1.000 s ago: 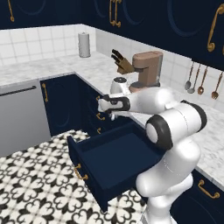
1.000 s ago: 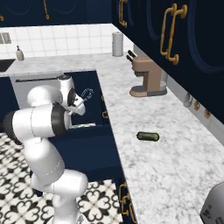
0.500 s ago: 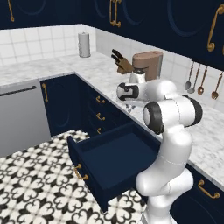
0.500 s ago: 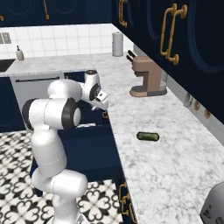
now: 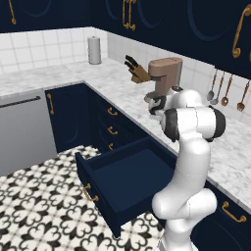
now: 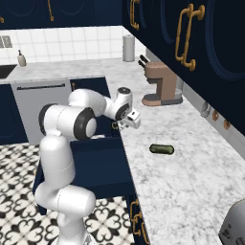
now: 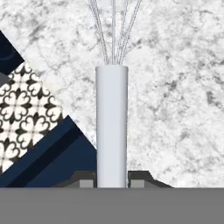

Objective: Pick the whisk from the drawer and place it on the counter.

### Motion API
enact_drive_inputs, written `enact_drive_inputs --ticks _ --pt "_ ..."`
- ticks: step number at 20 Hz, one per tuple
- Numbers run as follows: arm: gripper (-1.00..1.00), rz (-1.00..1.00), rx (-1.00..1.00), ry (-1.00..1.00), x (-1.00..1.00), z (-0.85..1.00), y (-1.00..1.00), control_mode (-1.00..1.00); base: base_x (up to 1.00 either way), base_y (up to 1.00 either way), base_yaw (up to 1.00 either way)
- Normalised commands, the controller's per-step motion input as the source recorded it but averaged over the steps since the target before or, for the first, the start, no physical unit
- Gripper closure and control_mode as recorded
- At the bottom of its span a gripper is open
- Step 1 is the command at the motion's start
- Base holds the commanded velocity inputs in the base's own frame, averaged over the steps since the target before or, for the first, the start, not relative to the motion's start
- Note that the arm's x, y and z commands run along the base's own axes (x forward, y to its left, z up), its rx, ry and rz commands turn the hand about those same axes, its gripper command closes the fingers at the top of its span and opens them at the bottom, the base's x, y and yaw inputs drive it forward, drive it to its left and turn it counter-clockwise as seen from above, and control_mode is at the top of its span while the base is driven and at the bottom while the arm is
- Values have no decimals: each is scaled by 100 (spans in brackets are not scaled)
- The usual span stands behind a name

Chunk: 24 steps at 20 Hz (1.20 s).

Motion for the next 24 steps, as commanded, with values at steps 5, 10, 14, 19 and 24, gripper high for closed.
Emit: enact_drive_inputs --ticks 5,10,14,19,24 --pt "100 0 0 -6 28 -36 -70 -100 0 0 0" --pt "100 0 0 -2 23 -17 -44 -100 0 0 0" --pt "-100 0 0 0 0 12 0 -100 0 0 0" --pt "-100 0 -2 -3 0 20 13 -100 0 0 0" --pt "-100 0 -1 -22 -33 83 38 -100 0 0 0"
